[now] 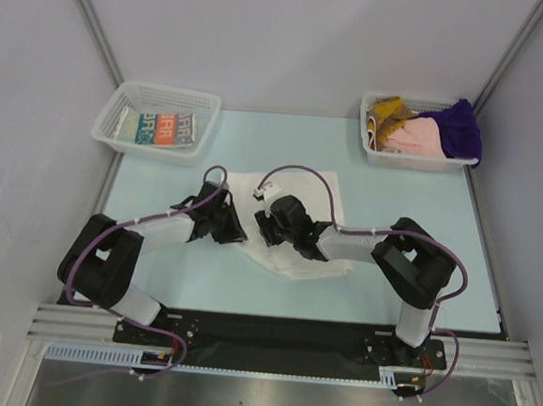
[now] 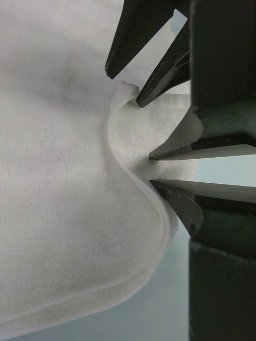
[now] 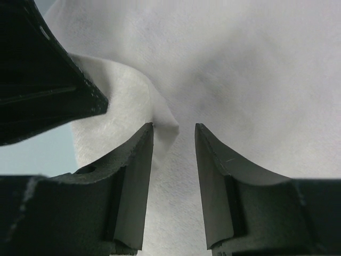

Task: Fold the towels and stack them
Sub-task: Fold the towel

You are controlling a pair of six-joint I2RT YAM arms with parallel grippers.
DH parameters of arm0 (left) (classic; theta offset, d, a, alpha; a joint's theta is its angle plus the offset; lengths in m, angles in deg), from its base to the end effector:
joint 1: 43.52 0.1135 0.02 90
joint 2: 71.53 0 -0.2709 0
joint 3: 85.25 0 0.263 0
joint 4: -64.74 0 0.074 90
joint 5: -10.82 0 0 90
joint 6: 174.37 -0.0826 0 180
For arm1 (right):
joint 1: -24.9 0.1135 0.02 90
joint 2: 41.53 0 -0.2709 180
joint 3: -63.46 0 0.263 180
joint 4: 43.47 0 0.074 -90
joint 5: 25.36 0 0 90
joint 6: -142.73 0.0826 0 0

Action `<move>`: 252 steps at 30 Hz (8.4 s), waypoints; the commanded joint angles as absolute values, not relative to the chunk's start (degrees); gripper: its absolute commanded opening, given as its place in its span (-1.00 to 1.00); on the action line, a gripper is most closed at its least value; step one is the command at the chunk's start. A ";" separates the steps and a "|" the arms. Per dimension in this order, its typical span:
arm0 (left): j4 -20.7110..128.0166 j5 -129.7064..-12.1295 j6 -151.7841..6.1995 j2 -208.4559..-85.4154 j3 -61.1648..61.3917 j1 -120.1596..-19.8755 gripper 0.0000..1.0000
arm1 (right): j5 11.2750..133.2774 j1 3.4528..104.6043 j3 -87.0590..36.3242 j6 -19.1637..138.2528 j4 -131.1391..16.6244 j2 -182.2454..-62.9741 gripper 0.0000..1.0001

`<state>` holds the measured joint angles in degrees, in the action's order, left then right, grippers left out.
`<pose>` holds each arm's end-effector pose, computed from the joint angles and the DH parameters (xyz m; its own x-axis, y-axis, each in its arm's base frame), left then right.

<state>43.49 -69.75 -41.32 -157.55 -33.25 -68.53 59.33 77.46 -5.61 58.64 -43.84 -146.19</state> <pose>0.2732 -0.1424 0.1088 -0.8867 -0.3294 -0.3244 -0.1418 0.8616 -0.4873 0.2668 0.3359 0.1308 -0.4318 -0.3953 -0.8107 -0.7043 0.7093 0.0293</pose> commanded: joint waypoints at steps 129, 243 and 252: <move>31.60 -62.92 -48.07 -138.33 -22.57 -55.03 0.03 | 70.44 82.91 -16.97 75.84 -47.52 -141.72 -0.95; 22.72 -76.01 -34.01 -125.32 -48.94 -67.51 -0.21 | 52.95 61.38 28.65 95.71 -63.52 -101.29 -0.33; 21.75 -76.46 -35.42 -125.58 -47.18 -67.51 -0.24 | 54.88 61.38 29.79 95.97 -63.08 -100.15 -0.31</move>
